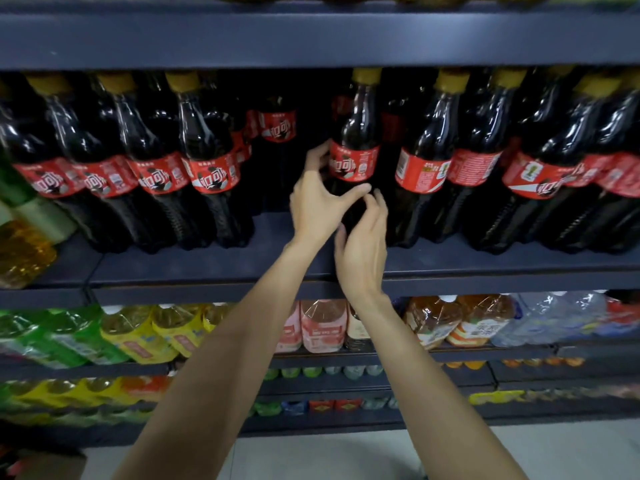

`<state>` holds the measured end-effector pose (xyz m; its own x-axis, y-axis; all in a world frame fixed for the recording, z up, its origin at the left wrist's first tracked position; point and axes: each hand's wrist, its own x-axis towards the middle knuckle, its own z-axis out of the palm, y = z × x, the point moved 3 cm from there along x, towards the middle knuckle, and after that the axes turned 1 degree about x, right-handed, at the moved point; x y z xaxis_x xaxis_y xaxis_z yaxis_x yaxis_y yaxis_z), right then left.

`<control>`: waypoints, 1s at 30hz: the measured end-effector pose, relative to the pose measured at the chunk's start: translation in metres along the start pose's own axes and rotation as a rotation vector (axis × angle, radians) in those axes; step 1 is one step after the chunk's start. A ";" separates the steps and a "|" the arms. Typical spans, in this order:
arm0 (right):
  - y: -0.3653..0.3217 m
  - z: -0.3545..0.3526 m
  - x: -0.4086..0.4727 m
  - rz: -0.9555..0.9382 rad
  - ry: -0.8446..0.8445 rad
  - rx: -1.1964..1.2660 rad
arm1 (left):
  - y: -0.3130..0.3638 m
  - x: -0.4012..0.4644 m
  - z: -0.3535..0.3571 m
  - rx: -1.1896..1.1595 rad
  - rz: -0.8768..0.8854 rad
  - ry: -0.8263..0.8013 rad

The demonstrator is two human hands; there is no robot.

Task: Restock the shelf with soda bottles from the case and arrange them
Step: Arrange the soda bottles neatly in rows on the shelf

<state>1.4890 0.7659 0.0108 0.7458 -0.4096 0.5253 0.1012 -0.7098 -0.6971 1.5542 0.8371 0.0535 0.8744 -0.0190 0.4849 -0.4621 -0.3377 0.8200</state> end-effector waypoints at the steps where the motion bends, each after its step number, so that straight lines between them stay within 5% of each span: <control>1: -0.003 0.006 0.003 0.035 -0.036 0.037 | -0.002 -0.002 -0.010 0.033 -0.007 0.074; 7: -0.030 0.044 0.037 -0.014 -0.229 0.129 | -0.010 0.006 -0.044 0.207 -0.045 0.295; 21: -0.032 0.074 0.066 -0.004 -0.552 0.347 | -0.015 -0.001 -0.043 0.216 -0.023 0.227; 27: -0.031 0.050 0.048 -0.061 -0.462 0.196 | -0.003 -0.017 -0.045 0.145 -0.043 0.209; 30: -0.013 0.000 0.018 -0.174 -0.207 0.262 | 0.019 -0.037 -0.032 0.005 0.108 0.194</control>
<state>1.5012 0.7677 0.0300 0.8170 -0.1520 0.5562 0.3837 -0.5766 -0.7213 1.5081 0.8618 0.0606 0.7746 0.1262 0.6198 -0.5505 -0.3479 0.7589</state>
